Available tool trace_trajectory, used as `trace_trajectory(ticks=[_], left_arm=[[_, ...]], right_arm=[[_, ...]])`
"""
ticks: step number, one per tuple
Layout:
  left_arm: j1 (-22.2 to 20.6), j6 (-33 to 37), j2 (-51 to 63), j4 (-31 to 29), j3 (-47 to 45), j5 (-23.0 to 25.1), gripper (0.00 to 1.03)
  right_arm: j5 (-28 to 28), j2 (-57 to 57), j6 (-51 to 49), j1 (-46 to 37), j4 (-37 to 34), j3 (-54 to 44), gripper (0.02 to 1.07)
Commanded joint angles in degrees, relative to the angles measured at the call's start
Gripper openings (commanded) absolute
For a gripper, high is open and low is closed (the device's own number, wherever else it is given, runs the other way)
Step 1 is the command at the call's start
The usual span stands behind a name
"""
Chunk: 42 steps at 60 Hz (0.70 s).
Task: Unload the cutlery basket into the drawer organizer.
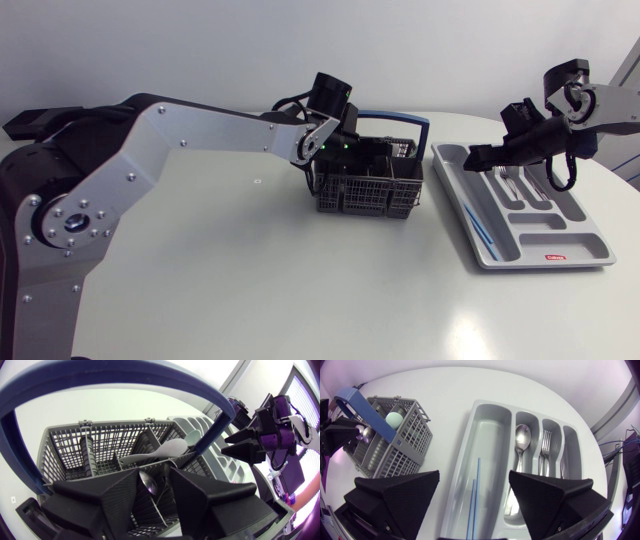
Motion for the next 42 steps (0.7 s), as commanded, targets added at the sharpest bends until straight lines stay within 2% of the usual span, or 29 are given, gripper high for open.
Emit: trace_trajectory(ticks=[1,14,22,28,31,42], left_arm=[[0.0,-1.6,2.1,-0.1,1.8,0.6,0.27],[0.1,-1.5,2.1,0.0,0.9,0.6,0.06],[-0.1,-1.4,-1.0,1.7,-3.5,0.6,0.06],[-1.0,-0.2,-6.4,8.6,-10.8,0.6,0.06],[-1.7,0.9,-8.8,10.1,-13.4,0.5,0.06],[-3.0,3.1,-17.5,12.7,-18.7,-0.5,0.06]], right_arm=[[-0.3,-1.4,1.2,0.3,0.4,-1.7,1.02],[-0.3,-1.8,1.2,0.7,1.3,-2.7,1.02],[-0.1,-2.3,1.2,1.4,1.6,-3.5,1.02],[0.0,-2.4,1.2,1.7,1.7,-3.9,1.02],[0.1,-2.6,1.2,1.9,1.7,-4.3,1.02],[0.0,-5.4,0.8,3.3,2.2,-6.4,1.02]])
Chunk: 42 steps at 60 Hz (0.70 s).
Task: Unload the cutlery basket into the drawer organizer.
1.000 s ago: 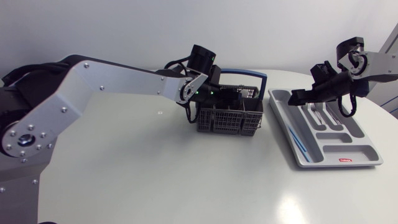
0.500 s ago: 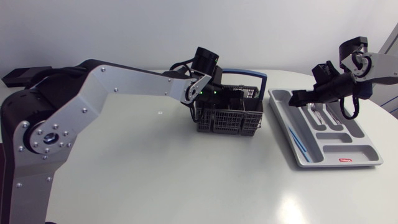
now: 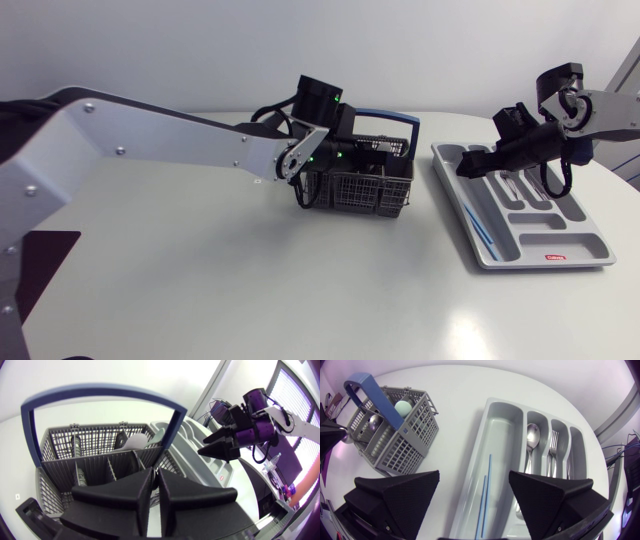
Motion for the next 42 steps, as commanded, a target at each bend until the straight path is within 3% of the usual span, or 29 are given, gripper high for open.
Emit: trace_trajectory(ticks=[1,11,24,35,42], left_arm=[[-0.7,1.3,-5.5,2.1,-2.2,-0.3,0.06],[-1.0,2.2,-12.9,2.5,-5.0,-0.3,0.06],[0.4,2.3,-20.2,-0.9,-5.7,1.9,0.06],[3.0,2.4,-20.7,-7.5,-4.6,14.1,0.06],[3.6,4.4,-20.0,-10.4,-4.6,18.6,0.06]], right_arm=[[-0.1,-2.4,0.7,0.9,0.9,-2.2,1.02],[-1.6,-6.9,-0.6,2.1,1.1,-4.4,1.02],[-11.8,-16.8,-3.8,4.8,0.7,-7.9,1.02],[-17.9,-21.9,-7.2,10.9,-2.8,-8.9,1.02],[-20.8,-23.1,-9.3,14.6,-4.1,-9.4,0.96]])
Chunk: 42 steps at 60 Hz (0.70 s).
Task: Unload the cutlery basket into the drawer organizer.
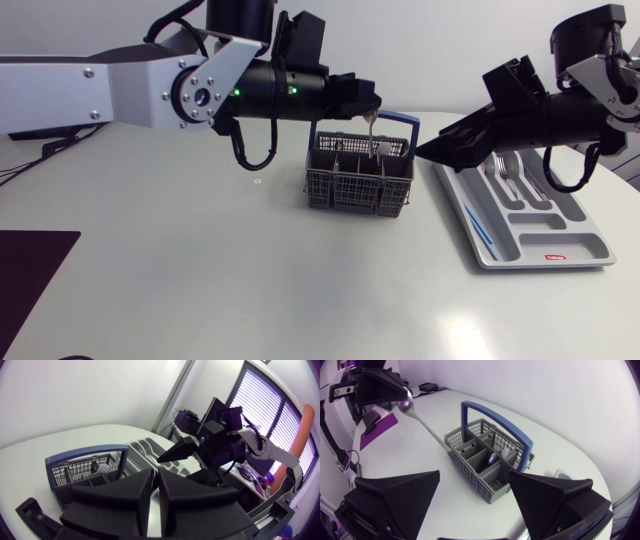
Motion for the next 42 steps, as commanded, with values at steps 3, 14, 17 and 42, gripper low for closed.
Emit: trace_trajectory(ticks=[3,14,17,42], left_arm=[[1.2,2.0,1.3,-2.3,-0.3,5.7,0.06],[2.8,2.2,3.1,-7.6,1.8,14.5,0.04],[3.1,2.2,3.8,-8.8,2.2,16.4,0.04],[3.9,1.4,5.3,-13.6,4.3,24.9,0.04]], right_arm=[[-1.6,-1.2,-2.9,3.8,-1.2,-2.4,0.94],[-3.9,-1.2,-4.6,8.6,-1.0,-3.4,0.82],[-4.9,-1.6,-4.7,9.6,-0.9,-3.6,0.75],[-5.4,-2.4,-5.2,13.4,2.5,-7.5,0.37]])
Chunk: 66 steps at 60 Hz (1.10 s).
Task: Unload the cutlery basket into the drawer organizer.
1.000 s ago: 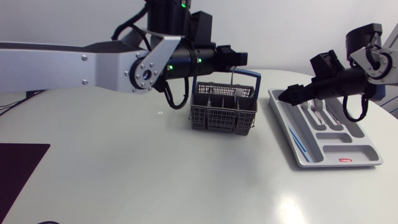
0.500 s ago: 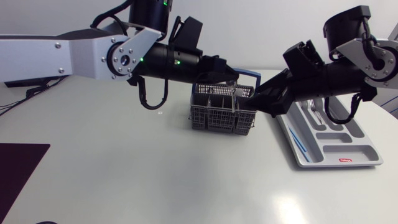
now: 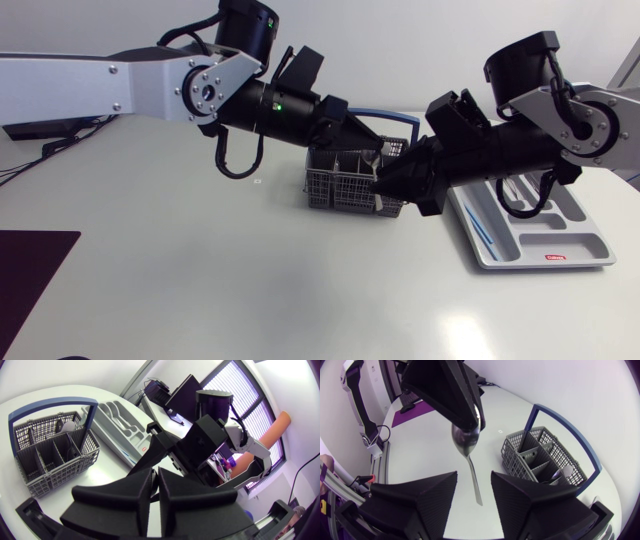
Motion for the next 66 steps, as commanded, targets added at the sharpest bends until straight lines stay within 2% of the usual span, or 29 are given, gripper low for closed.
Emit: trace_trajectory(ticks=[1,8,31,42,52,56,59,66], left_arm=[[0.1,-0.1,1.3,-0.7,1.8,1.6,0.04],[-0.4,-0.1,1.5,-0.9,1.5,1.6,0.04],[-1.0,-0.3,1.7,-1.7,1.2,1.9,0.04],[-1.2,-1.1,1.3,-1.7,1.4,2.3,0.14],[-1.6,-1.5,0.9,-1.7,1.7,2.3,0.38],[-1.6,-2.1,0.4,-1.7,2.9,2.3,0.58],[-1.3,-2.5,0.3,-1.4,3.7,2.3,0.68],[-0.4,-3.2,0.1,-1.4,6.1,1.4,0.75]], right_arm=[[-0.5,-1.3,-1.2,0.5,1.5,-2.1,0.34],[-1.2,-2.0,-0.8,0.5,1.9,-2.4,0.2],[-1.9,-1.9,-0.5,0.7,3.1,-4.7,0.09],[-1.8,-2.8,-0.6,0.7,3.1,-5.6,0.08],[-1.4,-3.5,-0.5,0.8,3.0,-6.3,0.08],[-1.0,-4.1,-0.7,0.9,2.5,-7.1,0.08],[-0.5,-4.4,-0.9,0.9,2.3,-7.8,0.08],[0.6,-5.7,-2.5,-0.9,0.8,-9.2,0.08]])
